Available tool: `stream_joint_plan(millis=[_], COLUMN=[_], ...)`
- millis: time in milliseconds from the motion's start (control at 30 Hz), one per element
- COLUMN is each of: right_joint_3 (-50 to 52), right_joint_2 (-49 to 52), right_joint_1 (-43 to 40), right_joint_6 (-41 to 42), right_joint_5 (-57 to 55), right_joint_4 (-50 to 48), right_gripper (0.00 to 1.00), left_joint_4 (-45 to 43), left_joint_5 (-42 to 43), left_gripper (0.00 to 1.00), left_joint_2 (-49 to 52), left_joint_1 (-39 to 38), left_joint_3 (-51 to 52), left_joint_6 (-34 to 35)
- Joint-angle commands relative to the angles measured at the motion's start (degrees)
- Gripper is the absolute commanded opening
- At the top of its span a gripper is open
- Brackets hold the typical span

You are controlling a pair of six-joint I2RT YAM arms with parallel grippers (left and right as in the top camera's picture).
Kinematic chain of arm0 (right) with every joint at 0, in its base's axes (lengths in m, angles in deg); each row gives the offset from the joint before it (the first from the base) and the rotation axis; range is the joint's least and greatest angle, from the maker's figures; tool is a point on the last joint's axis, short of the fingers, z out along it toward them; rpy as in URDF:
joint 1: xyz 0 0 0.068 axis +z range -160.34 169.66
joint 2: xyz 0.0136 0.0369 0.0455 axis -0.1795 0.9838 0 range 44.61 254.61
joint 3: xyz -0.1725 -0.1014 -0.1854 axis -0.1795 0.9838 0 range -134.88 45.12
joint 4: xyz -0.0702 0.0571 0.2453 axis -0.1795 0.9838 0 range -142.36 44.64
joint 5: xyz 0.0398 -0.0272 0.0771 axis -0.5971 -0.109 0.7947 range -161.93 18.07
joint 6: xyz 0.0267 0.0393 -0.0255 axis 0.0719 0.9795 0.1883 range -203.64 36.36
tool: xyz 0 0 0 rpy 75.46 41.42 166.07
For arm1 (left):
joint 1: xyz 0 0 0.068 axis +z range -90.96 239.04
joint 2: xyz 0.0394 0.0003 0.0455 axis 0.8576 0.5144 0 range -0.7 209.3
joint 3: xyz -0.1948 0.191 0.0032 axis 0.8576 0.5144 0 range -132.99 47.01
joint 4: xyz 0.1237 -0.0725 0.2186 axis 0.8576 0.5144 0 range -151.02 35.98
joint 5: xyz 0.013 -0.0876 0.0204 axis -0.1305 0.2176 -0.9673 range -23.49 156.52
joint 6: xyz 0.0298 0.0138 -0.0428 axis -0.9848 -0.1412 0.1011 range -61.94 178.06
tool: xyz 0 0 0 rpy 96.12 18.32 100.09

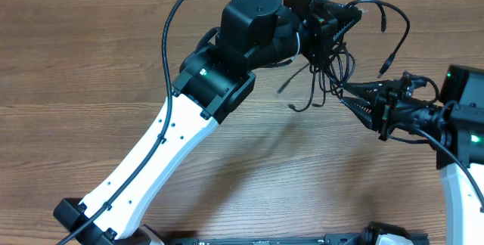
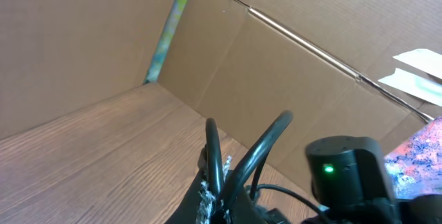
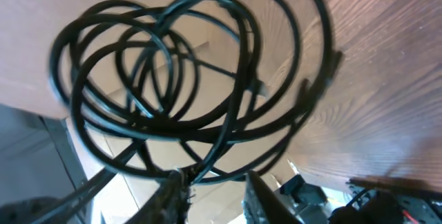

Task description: Untangle cables

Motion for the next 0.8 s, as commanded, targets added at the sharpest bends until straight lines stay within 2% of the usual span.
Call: stream_joint_plan(millis=[0,533,667,767], right_joint_3=[-1.07,-1.07,-1.07,-1.07], right_joint_2=[1.7,3.61,3.61,3.61], right_joint_1=[1.01,1.09,1.09,1.09], right_joint_6=[-0.42,-0.7,-0.83,-0.83], right_joint_5=[-2.05,-3.21,-3.76,-4.52], right_joint_4=[-0.31,-0.35,-0.37,-0.33], right_gripper=[0.24,0.21,0.14,0.04], left_joint_4=[-0.7,-0.74,-0.76,-0.79], left_joint_5=[-0.02,0.07,-0.66,-1.25], left_gripper=[0.04,0.04,0.04,0.04], left_joint_2=[-2.05,-2.05,-2.03,-2.03], left_joint_1=[-0.42,-1.01,-2.6,-3.3], left_joint_3=[-0.76,-0.76,-0.76,-0.76], left_joint_6=[1.53,2.14,2.08,2.1])
